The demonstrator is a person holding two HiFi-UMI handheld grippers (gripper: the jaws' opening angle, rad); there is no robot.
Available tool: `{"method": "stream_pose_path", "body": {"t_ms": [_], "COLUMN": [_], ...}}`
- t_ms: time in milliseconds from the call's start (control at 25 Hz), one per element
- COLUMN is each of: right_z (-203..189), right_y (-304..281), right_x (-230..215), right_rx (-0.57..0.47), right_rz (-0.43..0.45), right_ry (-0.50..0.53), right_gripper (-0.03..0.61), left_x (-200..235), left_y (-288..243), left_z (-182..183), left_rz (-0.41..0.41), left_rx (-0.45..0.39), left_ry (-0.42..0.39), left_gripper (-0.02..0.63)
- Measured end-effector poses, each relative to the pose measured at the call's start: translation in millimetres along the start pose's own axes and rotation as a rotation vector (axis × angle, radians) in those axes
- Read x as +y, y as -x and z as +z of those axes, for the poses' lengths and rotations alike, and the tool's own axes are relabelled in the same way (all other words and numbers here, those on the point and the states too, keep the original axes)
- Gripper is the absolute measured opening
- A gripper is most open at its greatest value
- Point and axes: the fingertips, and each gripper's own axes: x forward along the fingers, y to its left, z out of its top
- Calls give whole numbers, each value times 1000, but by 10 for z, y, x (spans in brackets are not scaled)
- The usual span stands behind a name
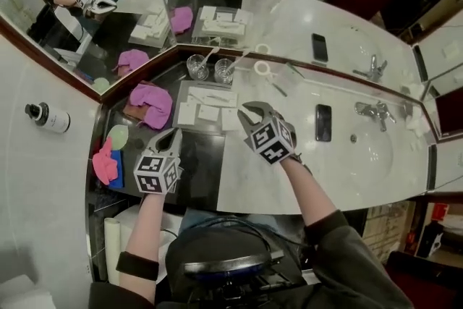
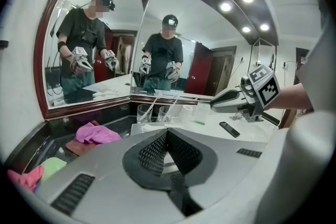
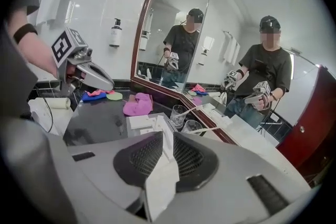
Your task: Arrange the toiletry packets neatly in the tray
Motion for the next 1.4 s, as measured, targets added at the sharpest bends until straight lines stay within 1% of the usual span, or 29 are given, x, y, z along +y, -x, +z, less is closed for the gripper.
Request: {"method": "stream_pose_path", "body": {"t_ms": [80,160,360,440,600,720,960,1400], "right_z": [-27,-80,-396,-528,-749,-879,-1099,-1282], "right_y": [238,460,845,970,1210,1347,1480,1503], "right_x": [-21,-60,-219,-306,-391,-432,-452,-370], "right_rx": [-20,-48,-152,-188,-228,-244,-227,-200], "right_rz": [-13,-27,-49,-71,-100,-116,-153,-140], "right_ry": [-51,-130,-435,-530,-631,-670,-653,-629], "right_gripper": [52,32,12,12,12,12,12,12], "left_x": [-44,-100,-249,-306,-428,-498,-632,-766], "left_y": [57,111,221,256,308,337,375,429], "left_z": [23,33,42,36,-14,-24,-75,-204], "left_rz": [5,11,18,22,26,31,32,40], "left_rx": [-15,-26,-41,-44,-41,-42,-38,-9], "left_ry": [14,25,19,17,20,20,21,18], "left_gripper": [0,2,2,2,2,2,2,2]}}
